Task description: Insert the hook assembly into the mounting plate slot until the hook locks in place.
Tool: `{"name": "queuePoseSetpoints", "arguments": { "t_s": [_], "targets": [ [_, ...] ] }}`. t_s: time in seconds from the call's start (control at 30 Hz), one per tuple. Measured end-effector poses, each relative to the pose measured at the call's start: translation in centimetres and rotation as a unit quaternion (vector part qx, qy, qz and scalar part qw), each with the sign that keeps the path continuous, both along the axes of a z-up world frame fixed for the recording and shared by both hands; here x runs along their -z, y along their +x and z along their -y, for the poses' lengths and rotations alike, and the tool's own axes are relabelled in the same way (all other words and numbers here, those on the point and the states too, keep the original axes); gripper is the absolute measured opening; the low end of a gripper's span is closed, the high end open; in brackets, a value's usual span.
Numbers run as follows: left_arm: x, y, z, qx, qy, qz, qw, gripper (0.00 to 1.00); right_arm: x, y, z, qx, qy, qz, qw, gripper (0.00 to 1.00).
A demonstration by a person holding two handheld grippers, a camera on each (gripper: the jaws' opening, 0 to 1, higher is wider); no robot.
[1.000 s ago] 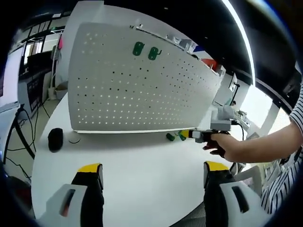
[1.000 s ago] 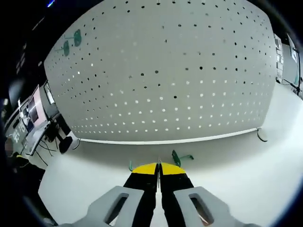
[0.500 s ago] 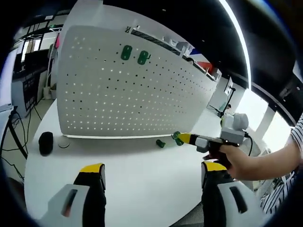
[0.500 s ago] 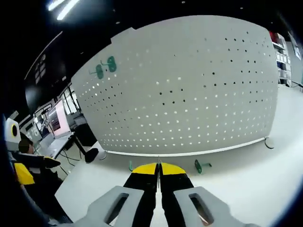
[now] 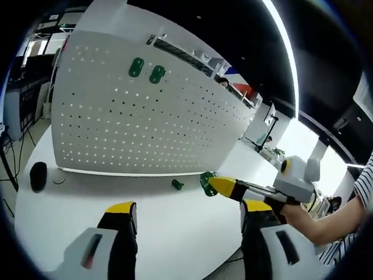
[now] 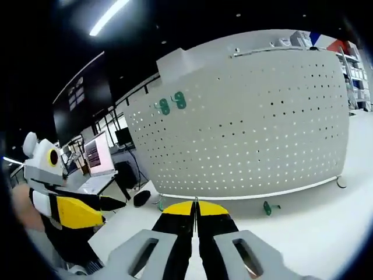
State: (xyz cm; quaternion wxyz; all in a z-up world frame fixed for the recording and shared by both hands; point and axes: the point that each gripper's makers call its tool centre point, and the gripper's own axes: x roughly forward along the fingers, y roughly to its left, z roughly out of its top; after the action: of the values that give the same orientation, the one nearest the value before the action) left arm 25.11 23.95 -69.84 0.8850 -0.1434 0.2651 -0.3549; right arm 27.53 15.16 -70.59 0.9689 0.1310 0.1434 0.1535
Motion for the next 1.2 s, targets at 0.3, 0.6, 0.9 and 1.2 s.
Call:
{"name": "queuePoseSetpoints", "arguments": {
  "t_s": [0.3, 0.6, 0.9, 1.2],
  "targets": [
    [-0.4, -0.2, 2.1, 0.015, -0.030, -0.011, 0.9994, 0.59, -1.1, -1.3, -1.1, -0.015, 0.008, 0.014, 0.9998, 0.00],
    [-0.4, -0.2, 2.8, 0.020, -0.038, -0.023, 0.9988, 0.46, -1.6, -1.4, -1.8, -0.024, 0.012, 0.025, 0.9993, 0.00],
    [-0.8, -0.1, 2.4, 0.017, -0.053, -0.032, 0.9980, 0.31, -2.3, -1.6, -2.8, -0.041, 0.002, 0.040, 0.9984, 0.00],
    [-1.1, -0.3, 2.2, 0.016, -0.065, -0.038, 0.9970, 0.19, -2.6, -2.0, -3.5, -0.055, -0.003, 0.048, 0.9973, 0.00]
  ]
}}
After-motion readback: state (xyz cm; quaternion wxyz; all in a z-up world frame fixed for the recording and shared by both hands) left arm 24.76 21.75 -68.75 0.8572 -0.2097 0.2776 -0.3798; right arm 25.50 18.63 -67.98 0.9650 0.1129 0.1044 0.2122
